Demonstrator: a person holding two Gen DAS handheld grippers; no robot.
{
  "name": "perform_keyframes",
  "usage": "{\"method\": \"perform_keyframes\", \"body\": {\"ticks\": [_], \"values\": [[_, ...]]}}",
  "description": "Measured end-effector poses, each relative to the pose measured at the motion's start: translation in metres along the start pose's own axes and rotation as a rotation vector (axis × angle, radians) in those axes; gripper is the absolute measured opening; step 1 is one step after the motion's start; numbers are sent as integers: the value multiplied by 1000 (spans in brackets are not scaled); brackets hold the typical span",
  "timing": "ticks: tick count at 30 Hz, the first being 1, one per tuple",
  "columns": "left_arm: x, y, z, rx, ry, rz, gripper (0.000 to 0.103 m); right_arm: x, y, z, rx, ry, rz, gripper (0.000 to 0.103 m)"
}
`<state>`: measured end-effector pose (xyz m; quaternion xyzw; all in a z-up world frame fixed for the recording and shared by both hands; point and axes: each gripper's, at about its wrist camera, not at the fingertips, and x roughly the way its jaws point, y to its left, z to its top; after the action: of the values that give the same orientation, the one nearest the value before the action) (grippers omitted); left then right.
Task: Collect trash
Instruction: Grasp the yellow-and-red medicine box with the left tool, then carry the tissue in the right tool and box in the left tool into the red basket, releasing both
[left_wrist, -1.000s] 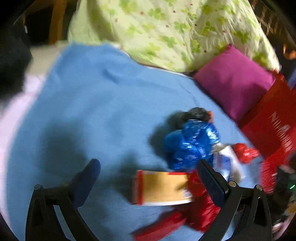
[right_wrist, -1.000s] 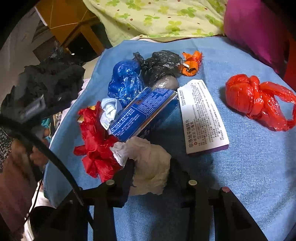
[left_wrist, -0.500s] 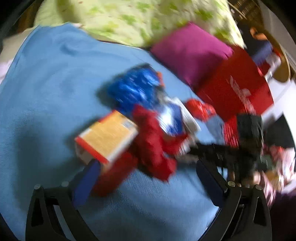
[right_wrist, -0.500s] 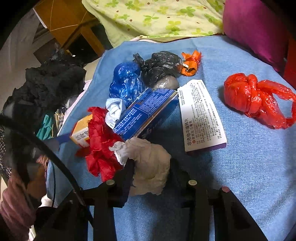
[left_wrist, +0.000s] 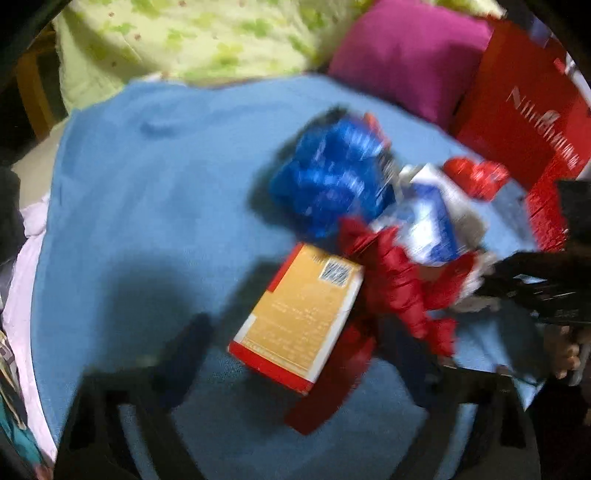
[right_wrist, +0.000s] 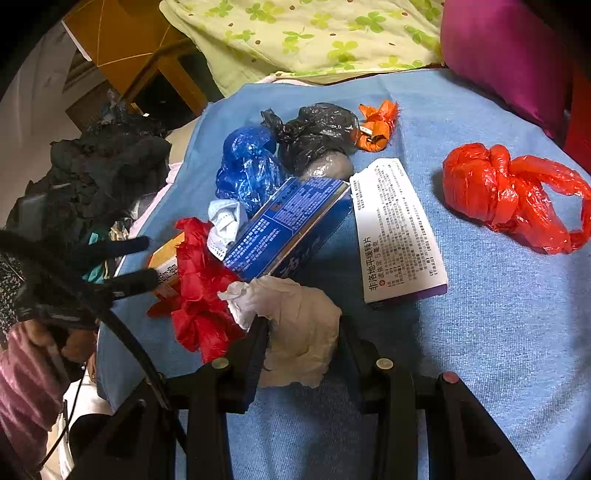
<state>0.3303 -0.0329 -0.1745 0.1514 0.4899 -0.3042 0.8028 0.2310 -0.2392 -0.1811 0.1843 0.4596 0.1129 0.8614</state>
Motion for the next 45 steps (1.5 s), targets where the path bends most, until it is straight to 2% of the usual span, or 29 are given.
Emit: {"method": "perform_keyframes", "body": {"ticks": [1, 7, 12, 16, 20, 24, 28, 31, 36, 39, 45], "values": [[6, 2, 1, -7, 19, -6, 64, -1, 0, 0, -2, -1, 2, 40], [-4, 11, -4, -61, -37, -28, 62, -20, 0, 0, -5, -38, 65, 40], [-45, 2, -15, -100, -130, 33, 62, -52, 0, -2, -25, -118, 87, 40], [-83, -24, -15, -99, -205, 95, 62, -86, 0, -4, -44, -189, 82, 40], [-115, -71, -2, -47, -264, 205, 62, -132, -7, -9, -41, -282, 72, 40], [-147, -139, 16, 46, -333, 285, 62, -190, -22, -20, -10, -409, 20, 40], [-161, -212, 32, 153, -392, 356, 62, -253, -38, -35, 45, -508, -35, 40], [-168, -270, 41, 236, -448, 343, 62, -294, -54, -49, 73, -531, -109, 41], [-169, -341, 53, 332, -481, 287, 62, -340, -98, -67, 159, -528, -191, 41], [-164, -372, 61, 371, -482, 272, 62, -357, -125, -77, 210, -536, -211, 41], [-145, -422, 75, 445, -463, 258, 62, -364, -166, -95, 292, -520, -211, 43]]}}
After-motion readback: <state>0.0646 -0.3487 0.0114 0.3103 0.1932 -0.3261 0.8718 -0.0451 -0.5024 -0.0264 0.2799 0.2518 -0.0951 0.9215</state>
